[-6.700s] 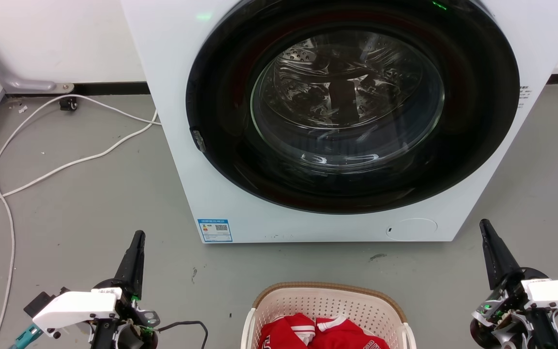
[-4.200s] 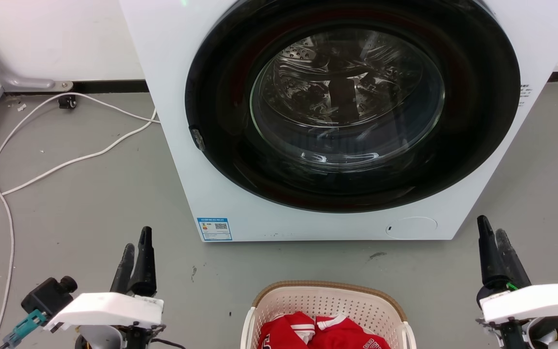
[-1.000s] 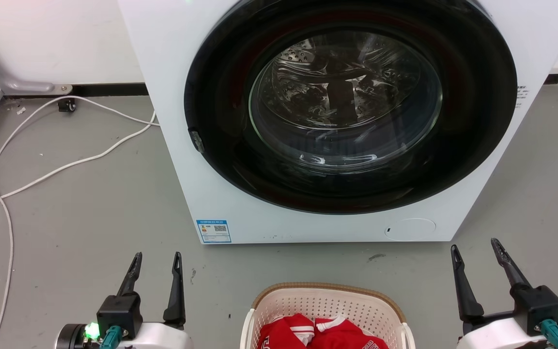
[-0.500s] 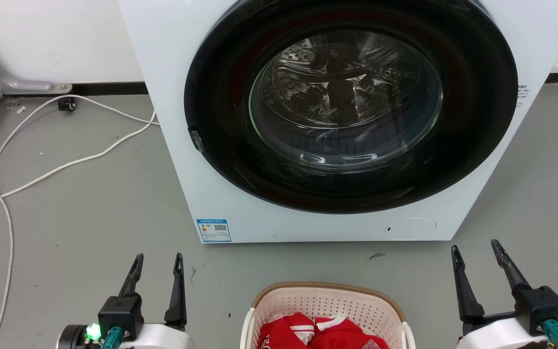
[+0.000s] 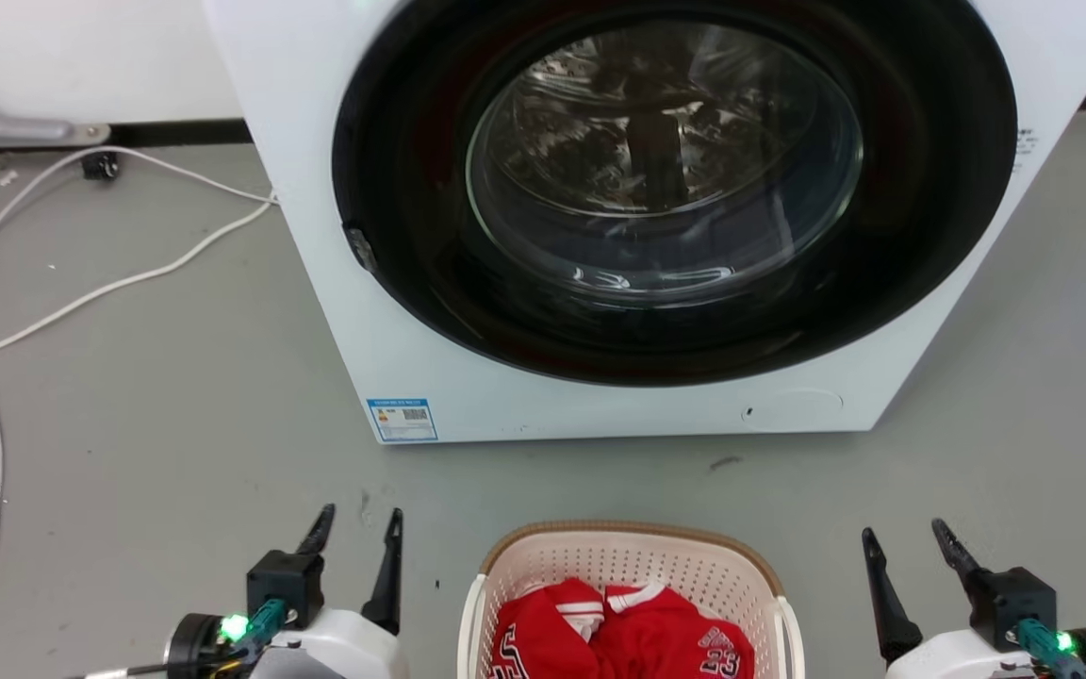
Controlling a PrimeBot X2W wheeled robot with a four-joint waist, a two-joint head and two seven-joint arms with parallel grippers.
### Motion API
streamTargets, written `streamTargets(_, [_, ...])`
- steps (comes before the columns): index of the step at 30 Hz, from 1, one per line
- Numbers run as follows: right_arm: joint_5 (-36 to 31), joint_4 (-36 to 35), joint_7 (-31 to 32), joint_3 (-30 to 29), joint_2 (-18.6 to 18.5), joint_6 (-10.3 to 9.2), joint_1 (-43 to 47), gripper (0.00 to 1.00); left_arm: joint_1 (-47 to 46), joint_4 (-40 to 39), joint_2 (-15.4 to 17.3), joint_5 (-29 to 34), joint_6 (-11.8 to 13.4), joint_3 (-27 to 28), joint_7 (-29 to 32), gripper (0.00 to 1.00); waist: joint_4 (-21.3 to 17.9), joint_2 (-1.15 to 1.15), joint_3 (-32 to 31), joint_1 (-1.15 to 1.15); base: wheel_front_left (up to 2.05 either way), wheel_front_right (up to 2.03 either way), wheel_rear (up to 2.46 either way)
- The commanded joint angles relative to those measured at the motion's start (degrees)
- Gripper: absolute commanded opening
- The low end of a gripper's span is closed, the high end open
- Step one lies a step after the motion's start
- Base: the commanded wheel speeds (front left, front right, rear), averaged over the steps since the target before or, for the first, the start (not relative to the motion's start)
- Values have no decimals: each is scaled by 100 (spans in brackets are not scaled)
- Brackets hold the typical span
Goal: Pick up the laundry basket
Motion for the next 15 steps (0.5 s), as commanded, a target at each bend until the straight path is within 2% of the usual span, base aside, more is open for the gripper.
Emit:
streamTargets(1, [-19, 147, -14, -20, -14, -4, -138, 100, -113, 135, -5, -40, -25, -14, -15, 100, -62, 0, 96, -1, 0, 0, 0])
streamTargets(7, [-138, 933, -12, 37, -13, -4, -434, 100, -527, 1078, -4, -194, -124, -195, -15, 100, -197, 0, 422, -1, 0, 0, 0])
streamTargets(15, [-108, 1837, -14, 383, -14, -4, -1125, 100, -1196, 2086, 31, -289, -184, -397, -16, 100, -363, 0, 1202, -1, 0, 0, 0])
